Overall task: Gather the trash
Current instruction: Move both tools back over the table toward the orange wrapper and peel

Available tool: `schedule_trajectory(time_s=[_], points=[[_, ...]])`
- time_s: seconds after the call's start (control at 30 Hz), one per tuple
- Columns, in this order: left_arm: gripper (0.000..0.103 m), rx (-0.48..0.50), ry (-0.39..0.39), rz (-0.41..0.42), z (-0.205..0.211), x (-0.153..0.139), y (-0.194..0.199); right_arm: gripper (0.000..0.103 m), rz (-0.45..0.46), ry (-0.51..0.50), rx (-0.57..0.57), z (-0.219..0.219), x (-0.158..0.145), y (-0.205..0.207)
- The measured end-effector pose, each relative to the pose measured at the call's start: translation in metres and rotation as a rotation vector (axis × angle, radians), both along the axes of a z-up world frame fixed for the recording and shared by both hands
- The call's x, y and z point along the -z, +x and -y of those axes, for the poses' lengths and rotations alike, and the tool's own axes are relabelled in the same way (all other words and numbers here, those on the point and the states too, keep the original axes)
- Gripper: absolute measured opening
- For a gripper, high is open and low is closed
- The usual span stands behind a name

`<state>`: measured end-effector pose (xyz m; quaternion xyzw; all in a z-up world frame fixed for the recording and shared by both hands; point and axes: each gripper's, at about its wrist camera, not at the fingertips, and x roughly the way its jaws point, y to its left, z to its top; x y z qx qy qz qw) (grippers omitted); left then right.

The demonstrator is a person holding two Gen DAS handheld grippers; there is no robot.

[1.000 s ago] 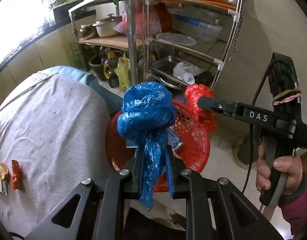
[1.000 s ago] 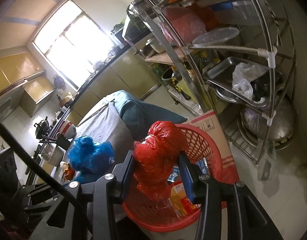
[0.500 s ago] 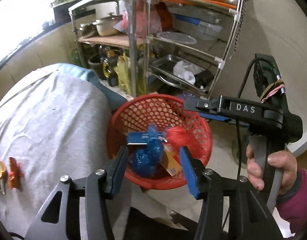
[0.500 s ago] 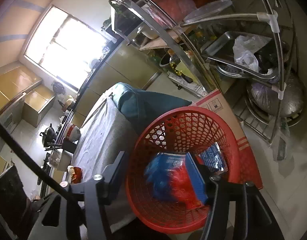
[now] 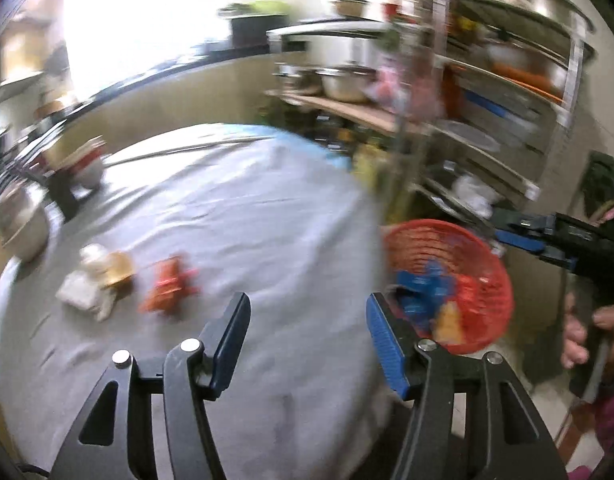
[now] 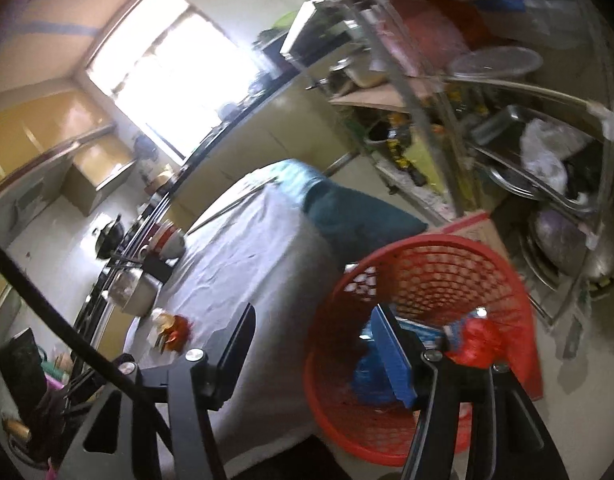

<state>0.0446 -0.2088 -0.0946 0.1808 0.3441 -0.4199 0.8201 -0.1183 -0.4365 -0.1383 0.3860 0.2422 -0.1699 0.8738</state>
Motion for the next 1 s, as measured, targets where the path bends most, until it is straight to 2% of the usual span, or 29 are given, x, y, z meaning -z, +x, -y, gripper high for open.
schedule_trajectory(time_s=[0.27, 0.47, 0.63, 0.73, 1.0], points=[[0.062, -0.313, 0.018, -0.023, -0.098, 0.013, 0.059, 0.064, -0.009, -0.021, -0.189, -0.053, -0.008, 0.067], [0.062, -0.448, 0.018, -0.040, -0.146, 0.022, 0.083, 0.064, -0.021, -0.047, -0.349, -0.099, -0.014, 0.125], [0.062, -0.486, 0.008, -0.073, -0.162, 0.027, 0.094, 0.064, -0.051, -0.085, -0.435, -0.127, -0.017, 0.165], [0.062, -0.491, 0.017, -0.076, -0.163, 0.031, 0.102, 0.064, -0.071, -0.073, -0.472, -0.138, -0.011, 0.191], [0.062, -0.539, -0.019, -0.176, -0.160, 0.029, 0.167, 0.064, -0.143, -0.034, -0.513, -0.152, 0.006, 0.264]])
